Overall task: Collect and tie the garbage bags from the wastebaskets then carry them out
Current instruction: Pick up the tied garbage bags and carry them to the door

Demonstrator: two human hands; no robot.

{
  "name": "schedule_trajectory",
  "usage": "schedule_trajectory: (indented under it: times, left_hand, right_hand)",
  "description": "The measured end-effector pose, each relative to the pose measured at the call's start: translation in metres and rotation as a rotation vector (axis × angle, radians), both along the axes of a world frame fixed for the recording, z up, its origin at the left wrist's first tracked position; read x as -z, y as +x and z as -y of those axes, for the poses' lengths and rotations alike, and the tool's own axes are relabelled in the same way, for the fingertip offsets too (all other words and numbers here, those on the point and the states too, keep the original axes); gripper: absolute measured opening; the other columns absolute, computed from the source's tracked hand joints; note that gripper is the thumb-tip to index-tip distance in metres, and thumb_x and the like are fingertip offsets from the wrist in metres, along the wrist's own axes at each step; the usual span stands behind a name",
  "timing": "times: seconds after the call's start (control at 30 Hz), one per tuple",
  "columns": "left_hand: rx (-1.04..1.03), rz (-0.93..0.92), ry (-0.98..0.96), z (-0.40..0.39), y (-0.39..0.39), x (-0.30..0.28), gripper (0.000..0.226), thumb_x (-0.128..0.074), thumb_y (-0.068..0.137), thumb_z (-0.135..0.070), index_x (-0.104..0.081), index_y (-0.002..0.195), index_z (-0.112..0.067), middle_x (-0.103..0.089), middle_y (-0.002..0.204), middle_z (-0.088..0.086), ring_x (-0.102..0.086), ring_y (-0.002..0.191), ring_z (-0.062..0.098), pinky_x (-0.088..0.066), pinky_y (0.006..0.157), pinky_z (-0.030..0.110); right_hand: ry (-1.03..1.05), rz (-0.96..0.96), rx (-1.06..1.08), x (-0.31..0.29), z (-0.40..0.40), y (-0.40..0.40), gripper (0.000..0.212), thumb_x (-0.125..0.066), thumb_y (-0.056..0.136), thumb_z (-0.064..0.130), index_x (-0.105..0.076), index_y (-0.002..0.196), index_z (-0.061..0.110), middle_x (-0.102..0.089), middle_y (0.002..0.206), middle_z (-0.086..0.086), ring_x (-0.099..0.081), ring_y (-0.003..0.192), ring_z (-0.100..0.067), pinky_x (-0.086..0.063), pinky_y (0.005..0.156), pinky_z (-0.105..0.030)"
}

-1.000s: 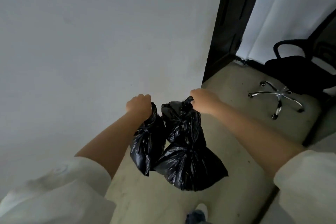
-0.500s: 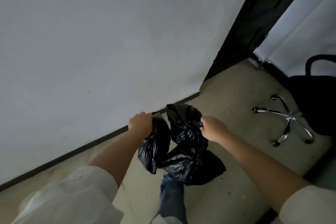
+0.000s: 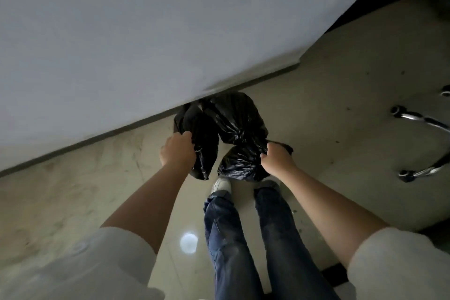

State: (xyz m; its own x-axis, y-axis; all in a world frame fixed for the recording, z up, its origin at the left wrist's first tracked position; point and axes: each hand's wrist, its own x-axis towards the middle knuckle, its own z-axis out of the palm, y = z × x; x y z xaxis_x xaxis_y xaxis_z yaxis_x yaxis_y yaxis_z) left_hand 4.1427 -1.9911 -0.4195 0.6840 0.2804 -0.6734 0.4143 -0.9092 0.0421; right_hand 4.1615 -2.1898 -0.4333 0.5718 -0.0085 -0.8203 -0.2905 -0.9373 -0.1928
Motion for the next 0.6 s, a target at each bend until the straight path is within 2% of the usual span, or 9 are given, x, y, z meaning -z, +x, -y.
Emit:
schedule_trajectory:
  times: [0.07,0.13,0.17,0.27,0.33,0.37,0.43,0.5,0.6]
  left_hand:
    - [-0.059,-0.015,0.012,0.008,0.006,0.033,0.026,-0.039,0.095,-0.015,-0.053,0.114,-0.004,-0.054,0.116,0.018,-0.052,0.111,0.035,-0.044,0.084,0.040]
    - [-0.115,-0.018,0.021,0.014,0.013,0.068,0.026,-0.040,0.094,-0.015,-0.054,0.113,-0.003,-0.054,0.114,0.019,-0.053,0.109,0.037,-0.044,0.082,0.040]
    - [-0.139,-0.022,0.024,0.018,0.016,0.084,0.026,-0.040,0.094,-0.014,-0.054,0.112,-0.002,-0.054,0.114,0.020,-0.053,0.108,0.037,-0.044,0.079,0.040]
    - [-0.193,-0.041,0.031,0.027,0.021,0.130,0.024,-0.041,0.094,-0.013,-0.055,0.111,-0.003,-0.054,0.114,0.020,-0.053,0.108,0.038,-0.037,0.071,0.036]
    - [-0.212,-0.044,0.022,0.033,0.023,0.153,0.023,-0.042,0.093,-0.013,-0.055,0.111,-0.003,-0.055,0.115,0.021,-0.053,0.109,0.038,-0.036,0.070,0.036]
    - [-0.219,-0.040,0.013,0.036,0.024,0.162,0.023,-0.043,0.093,-0.013,-0.054,0.111,-0.003,-0.055,0.116,0.021,-0.053,0.109,0.039,-0.037,0.071,0.036]
    - [-0.237,-0.023,0.000,0.037,0.028,0.176,0.024,-0.043,0.094,-0.015,-0.053,0.111,-0.002,-0.054,0.116,0.021,-0.053,0.109,0.039,-0.037,0.071,0.038]
    - [-0.254,-0.023,0.005,0.036,0.031,0.181,0.025,-0.043,0.094,-0.018,-0.053,0.111,-0.002,-0.054,0.116,0.021,-0.052,0.109,0.039,-0.037,0.071,0.038]
    - [-0.269,-0.035,0.002,0.035,0.034,0.180,0.027,-0.043,0.094,-0.018,-0.054,0.113,-0.002,-0.054,0.117,0.020,-0.051,0.112,0.039,-0.043,0.076,0.041]
  right_hand:
    - [0.030,-0.014,0.007,0.036,0.001,0.017,0.035,-0.038,0.097,0.016,-0.042,0.125,-0.004,-0.058,0.098,-0.015,-0.053,0.070,-0.021,-0.038,0.056,-0.028]
    - [0.051,-0.013,-0.010,0.069,0.001,0.032,0.038,-0.039,0.097,0.017,-0.041,0.128,-0.004,-0.057,0.120,-0.021,-0.058,0.100,-0.032,-0.041,0.071,-0.030]
    - [0.064,-0.028,-0.030,0.084,0.002,0.038,0.038,-0.041,0.096,0.017,-0.041,0.128,-0.003,-0.056,0.122,-0.020,-0.056,0.107,-0.033,-0.038,0.072,-0.029]
    - [0.122,-0.108,-0.067,0.124,0.007,0.047,0.031,-0.046,0.094,0.017,-0.048,0.119,-0.001,-0.059,0.098,-0.017,-0.056,0.091,-0.031,-0.034,0.060,-0.027]
    - [0.149,-0.096,-0.017,0.147,0.012,0.048,0.014,-0.051,0.090,0.018,-0.050,0.095,0.005,-0.046,0.070,-0.006,-0.047,0.068,-0.023,-0.028,0.049,-0.025]
    - [0.169,-0.077,0.012,0.155,0.014,0.048,0.016,-0.055,0.088,0.019,-0.048,0.087,0.004,-0.041,0.067,-0.004,-0.044,0.063,-0.019,-0.028,0.049,-0.023]
    - [0.272,-0.106,0.075,0.166,0.015,0.051,0.025,-0.061,0.084,0.019,-0.054,0.094,-0.003,-0.053,0.081,-0.008,-0.053,0.072,-0.020,-0.042,0.061,-0.025]
    - [0.325,-0.194,0.113,0.170,0.016,0.055,0.034,-0.064,0.082,0.016,-0.055,0.111,0.002,-0.062,0.102,-0.011,-0.059,0.093,-0.024,-0.050,0.082,-0.033]
    - [0.226,-0.232,0.020,0.171,0.024,0.060,0.034,-0.061,0.083,0.008,-0.051,0.114,-0.001,-0.055,0.087,-0.008,-0.053,0.078,-0.020,-0.042,0.064,-0.028]
